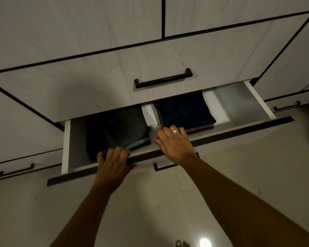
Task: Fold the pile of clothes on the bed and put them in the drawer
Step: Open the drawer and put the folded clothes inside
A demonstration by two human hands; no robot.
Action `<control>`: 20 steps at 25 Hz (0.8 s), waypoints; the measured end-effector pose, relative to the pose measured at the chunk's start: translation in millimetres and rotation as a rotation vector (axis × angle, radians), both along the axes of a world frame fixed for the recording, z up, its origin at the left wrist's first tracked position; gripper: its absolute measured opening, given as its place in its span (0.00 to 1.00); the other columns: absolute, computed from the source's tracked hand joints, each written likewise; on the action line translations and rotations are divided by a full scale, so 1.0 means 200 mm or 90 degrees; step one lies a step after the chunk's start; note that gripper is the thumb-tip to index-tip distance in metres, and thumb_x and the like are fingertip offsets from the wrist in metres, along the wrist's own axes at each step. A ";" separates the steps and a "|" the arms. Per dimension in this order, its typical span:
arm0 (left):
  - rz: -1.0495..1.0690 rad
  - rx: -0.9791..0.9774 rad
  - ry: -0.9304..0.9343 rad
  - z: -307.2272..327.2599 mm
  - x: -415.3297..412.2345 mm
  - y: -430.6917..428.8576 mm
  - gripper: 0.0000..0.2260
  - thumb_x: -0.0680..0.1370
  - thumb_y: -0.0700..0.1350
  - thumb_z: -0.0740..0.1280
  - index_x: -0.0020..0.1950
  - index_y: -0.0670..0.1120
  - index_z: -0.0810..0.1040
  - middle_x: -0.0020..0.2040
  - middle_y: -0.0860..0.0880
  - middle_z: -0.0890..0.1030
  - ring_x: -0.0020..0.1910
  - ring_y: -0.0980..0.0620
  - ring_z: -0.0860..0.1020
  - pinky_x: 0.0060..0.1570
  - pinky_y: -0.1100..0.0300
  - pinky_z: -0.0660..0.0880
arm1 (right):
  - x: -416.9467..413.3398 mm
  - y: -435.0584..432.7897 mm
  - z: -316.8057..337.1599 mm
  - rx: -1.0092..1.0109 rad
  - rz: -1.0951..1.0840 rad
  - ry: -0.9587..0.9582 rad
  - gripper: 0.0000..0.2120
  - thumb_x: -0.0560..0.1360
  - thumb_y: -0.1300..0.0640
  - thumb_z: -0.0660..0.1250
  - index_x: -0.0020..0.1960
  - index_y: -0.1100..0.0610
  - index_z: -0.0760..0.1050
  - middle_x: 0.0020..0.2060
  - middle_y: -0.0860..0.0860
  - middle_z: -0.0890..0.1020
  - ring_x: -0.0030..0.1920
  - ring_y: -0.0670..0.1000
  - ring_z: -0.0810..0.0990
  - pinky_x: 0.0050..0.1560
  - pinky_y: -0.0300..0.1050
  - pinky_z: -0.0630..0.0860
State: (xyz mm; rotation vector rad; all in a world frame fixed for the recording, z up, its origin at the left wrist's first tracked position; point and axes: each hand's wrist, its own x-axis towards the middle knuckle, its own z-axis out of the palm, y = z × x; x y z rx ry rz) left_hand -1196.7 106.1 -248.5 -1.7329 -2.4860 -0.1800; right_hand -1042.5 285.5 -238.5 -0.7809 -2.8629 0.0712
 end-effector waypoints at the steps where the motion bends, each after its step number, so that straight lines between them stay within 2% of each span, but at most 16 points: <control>1: 0.066 0.020 -0.024 0.01 0.00 0.06 0.12 0.74 0.50 0.69 0.52 0.48 0.70 0.45 0.46 0.76 0.46 0.46 0.70 0.49 0.48 0.63 | -0.06 0.07 0.00 0.031 0.016 0.014 0.09 0.77 0.47 0.61 0.51 0.52 0.72 0.45 0.51 0.79 0.44 0.53 0.75 0.43 0.48 0.71; 3: 0.167 -0.016 -0.087 0.04 0.01 0.17 0.07 0.75 0.43 0.69 0.49 0.47 0.73 0.42 0.46 0.78 0.42 0.44 0.74 0.44 0.52 0.64 | -0.13 0.16 -0.01 0.076 0.060 0.028 0.08 0.76 0.49 0.64 0.50 0.53 0.74 0.43 0.51 0.80 0.42 0.52 0.77 0.43 0.47 0.73; 5: 0.180 -0.154 -0.139 0.03 -0.02 0.25 0.07 0.78 0.50 0.66 0.52 0.47 0.74 0.45 0.48 0.80 0.44 0.48 0.77 0.42 0.55 0.68 | -0.15 0.17 -0.05 0.058 0.140 -0.012 0.09 0.78 0.49 0.62 0.49 0.54 0.77 0.40 0.51 0.82 0.40 0.52 0.80 0.41 0.47 0.76; 7: 0.178 -0.209 -0.192 0.02 -0.11 0.31 0.14 0.79 0.53 0.65 0.62 0.50 0.72 0.58 0.49 0.78 0.57 0.50 0.75 0.50 0.55 0.73 | -0.15 0.19 -0.08 0.012 0.193 -0.128 0.10 0.79 0.52 0.62 0.52 0.56 0.78 0.43 0.53 0.83 0.42 0.53 0.82 0.44 0.48 0.77; 9: 0.206 -0.263 -0.236 0.03 -0.27 0.42 0.23 0.78 0.51 0.67 0.70 0.50 0.66 0.69 0.47 0.70 0.69 0.47 0.66 0.63 0.48 0.70 | -0.22 0.33 -0.09 -0.066 0.095 -0.212 0.13 0.79 0.55 0.61 0.61 0.58 0.73 0.55 0.55 0.80 0.55 0.54 0.79 0.57 0.51 0.74; 11: 0.216 -0.302 -0.261 0.01 -0.42 0.52 0.30 0.76 0.50 0.70 0.74 0.48 0.62 0.74 0.45 0.64 0.73 0.44 0.61 0.67 0.43 0.67 | -0.31 0.47 -0.09 -0.106 -0.011 -0.236 0.20 0.76 0.59 0.63 0.67 0.56 0.68 0.63 0.55 0.75 0.63 0.55 0.73 0.66 0.53 0.68; 15: 0.177 -0.374 -0.231 -0.05 -0.57 0.63 0.30 0.73 0.53 0.73 0.71 0.50 0.65 0.69 0.49 0.70 0.70 0.46 0.65 0.65 0.41 0.68 | -0.38 0.58 -0.14 -0.110 -0.050 -0.235 0.23 0.74 0.64 0.63 0.68 0.54 0.67 0.63 0.54 0.75 0.63 0.55 0.71 0.66 0.52 0.66; 18: 0.114 -0.438 -0.139 -0.02 -0.67 0.63 0.28 0.75 0.53 0.70 0.71 0.54 0.62 0.66 0.53 0.71 0.68 0.49 0.67 0.64 0.43 0.69 | -0.39 0.61 -0.17 -0.116 -0.039 -0.196 0.22 0.74 0.64 0.63 0.67 0.52 0.68 0.60 0.53 0.76 0.62 0.54 0.71 0.65 0.52 0.66; 20: 0.096 -0.454 -0.135 -0.02 -0.68 0.64 0.28 0.75 0.53 0.70 0.71 0.55 0.61 0.67 0.53 0.71 0.68 0.48 0.68 0.63 0.42 0.69 | -0.38 0.61 -0.18 -0.094 -0.022 -0.181 0.23 0.73 0.62 0.65 0.66 0.51 0.68 0.59 0.52 0.76 0.62 0.54 0.72 0.66 0.53 0.66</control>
